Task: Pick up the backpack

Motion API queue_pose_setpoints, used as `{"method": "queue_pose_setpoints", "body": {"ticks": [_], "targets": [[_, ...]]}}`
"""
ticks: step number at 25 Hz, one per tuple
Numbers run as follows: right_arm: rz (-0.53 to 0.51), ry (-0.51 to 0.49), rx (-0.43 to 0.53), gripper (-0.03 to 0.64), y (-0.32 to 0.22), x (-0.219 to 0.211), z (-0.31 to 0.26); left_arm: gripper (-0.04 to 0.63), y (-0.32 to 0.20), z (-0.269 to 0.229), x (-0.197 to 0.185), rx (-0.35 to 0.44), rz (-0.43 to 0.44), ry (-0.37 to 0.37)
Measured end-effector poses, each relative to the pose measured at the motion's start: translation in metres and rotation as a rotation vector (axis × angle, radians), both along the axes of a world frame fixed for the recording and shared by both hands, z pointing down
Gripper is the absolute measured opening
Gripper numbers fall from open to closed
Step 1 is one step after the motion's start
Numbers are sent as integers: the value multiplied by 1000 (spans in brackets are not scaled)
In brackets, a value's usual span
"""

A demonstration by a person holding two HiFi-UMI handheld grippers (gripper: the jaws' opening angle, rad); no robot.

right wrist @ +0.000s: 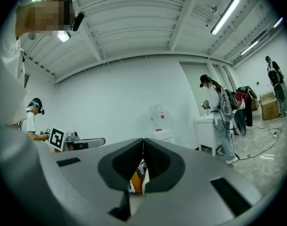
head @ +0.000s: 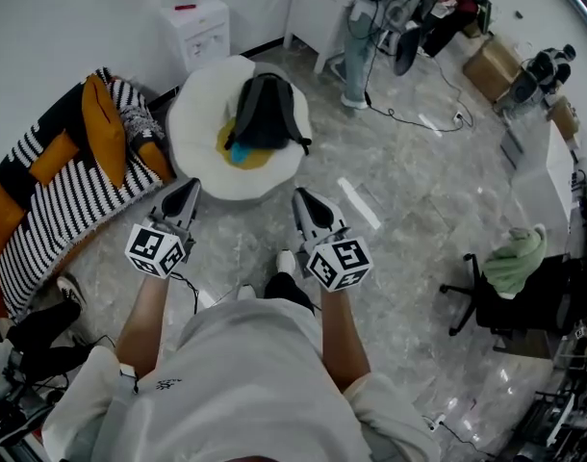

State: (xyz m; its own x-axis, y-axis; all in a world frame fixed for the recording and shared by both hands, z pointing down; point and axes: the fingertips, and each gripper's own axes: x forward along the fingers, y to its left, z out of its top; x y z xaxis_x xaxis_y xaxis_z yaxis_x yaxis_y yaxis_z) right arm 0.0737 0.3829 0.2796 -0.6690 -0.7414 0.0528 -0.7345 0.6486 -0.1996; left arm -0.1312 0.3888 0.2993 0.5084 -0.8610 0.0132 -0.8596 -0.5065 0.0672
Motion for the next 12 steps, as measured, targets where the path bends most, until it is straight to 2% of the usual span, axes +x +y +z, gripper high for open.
{"method": "queue_pose_setpoints", "body": {"ticks": [6,12], "targets": [[-10,-6,-7,6,-20,-11,5,3,-19,8,-5,-11,3,-17],[-9,-3,-11,8,-42,-3,9,3,-41,5,3,-8,7,-23]]}}
